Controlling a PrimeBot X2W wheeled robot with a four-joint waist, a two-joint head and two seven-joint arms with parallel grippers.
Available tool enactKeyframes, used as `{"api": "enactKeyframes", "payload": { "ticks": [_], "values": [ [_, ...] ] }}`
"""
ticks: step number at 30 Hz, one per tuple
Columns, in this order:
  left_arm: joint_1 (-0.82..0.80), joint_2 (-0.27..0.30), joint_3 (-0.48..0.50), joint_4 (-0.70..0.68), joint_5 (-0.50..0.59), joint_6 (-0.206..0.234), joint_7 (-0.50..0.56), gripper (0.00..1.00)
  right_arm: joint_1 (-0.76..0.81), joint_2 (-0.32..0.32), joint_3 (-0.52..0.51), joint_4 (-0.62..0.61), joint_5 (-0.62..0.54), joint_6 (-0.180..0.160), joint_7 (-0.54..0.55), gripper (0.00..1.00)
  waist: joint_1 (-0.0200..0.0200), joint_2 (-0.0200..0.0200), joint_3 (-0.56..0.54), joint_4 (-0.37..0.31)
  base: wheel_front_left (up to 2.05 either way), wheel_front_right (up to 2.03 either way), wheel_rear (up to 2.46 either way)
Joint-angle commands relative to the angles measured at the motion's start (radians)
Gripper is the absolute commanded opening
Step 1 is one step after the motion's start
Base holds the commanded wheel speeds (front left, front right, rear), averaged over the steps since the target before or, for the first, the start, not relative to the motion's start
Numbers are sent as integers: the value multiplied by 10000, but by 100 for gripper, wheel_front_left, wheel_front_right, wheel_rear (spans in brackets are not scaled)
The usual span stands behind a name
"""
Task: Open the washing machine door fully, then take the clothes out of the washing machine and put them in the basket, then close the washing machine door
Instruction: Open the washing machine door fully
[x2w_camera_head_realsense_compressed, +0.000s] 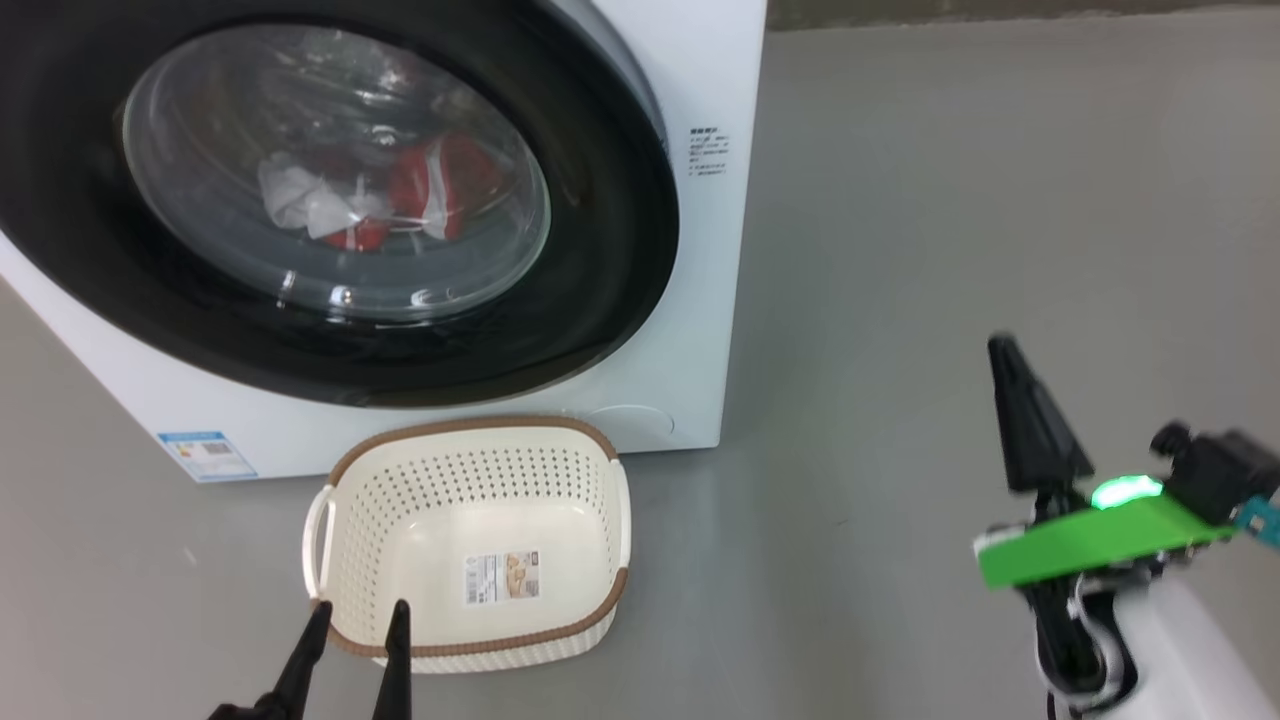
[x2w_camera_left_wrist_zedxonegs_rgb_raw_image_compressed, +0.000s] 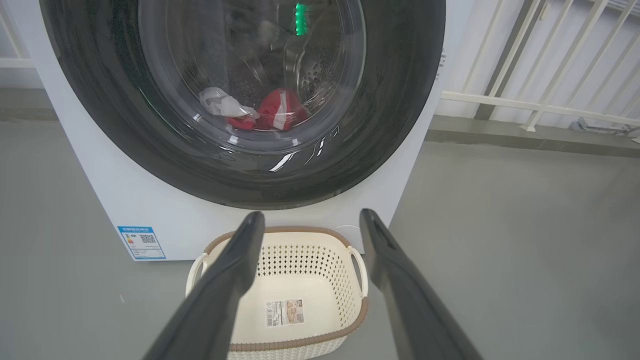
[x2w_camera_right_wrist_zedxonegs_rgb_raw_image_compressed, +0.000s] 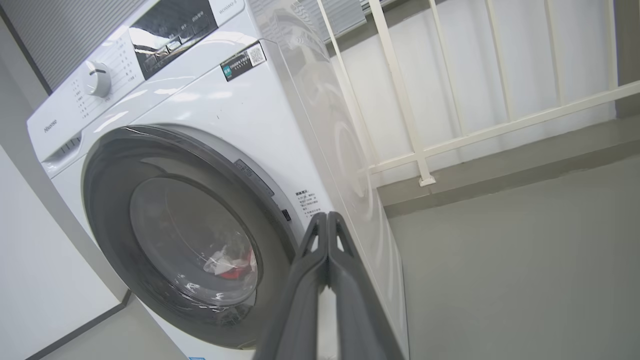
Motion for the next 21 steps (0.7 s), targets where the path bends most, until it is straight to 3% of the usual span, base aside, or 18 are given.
{"api": "enactKeyframes", "payload": {
  "ticks": [1, 10, 14, 21],
  "values": [
    [-458, 24, 279, -284, -127, -78, -122, 100, -630, -111, 277, -326, 173, 63, -91, 0, 0, 0, 218, 193, 0, 0, 0],
    [-1045, 24, -73, -374, -290, -196, -122, 100, -2661, -568, 792, -147, 1849, 63, -91, 0, 0, 0, 992, 893, 0, 0, 0],
    [-1292, 24, -256, -376, -397, -194, -122, 100, -3501, -972, 1252, 107, 3434, 63, 78, 0, 0, 0, 1358, 1171, 0, 0, 0],
    [-1811, 24, -492, -356, -529, -236, -122, 100, -4969, -1860, 1747, 343, 6263, 63, 1398, 0, 0, 0, 2041, 1580, 0, 0, 0]
  ]
}}
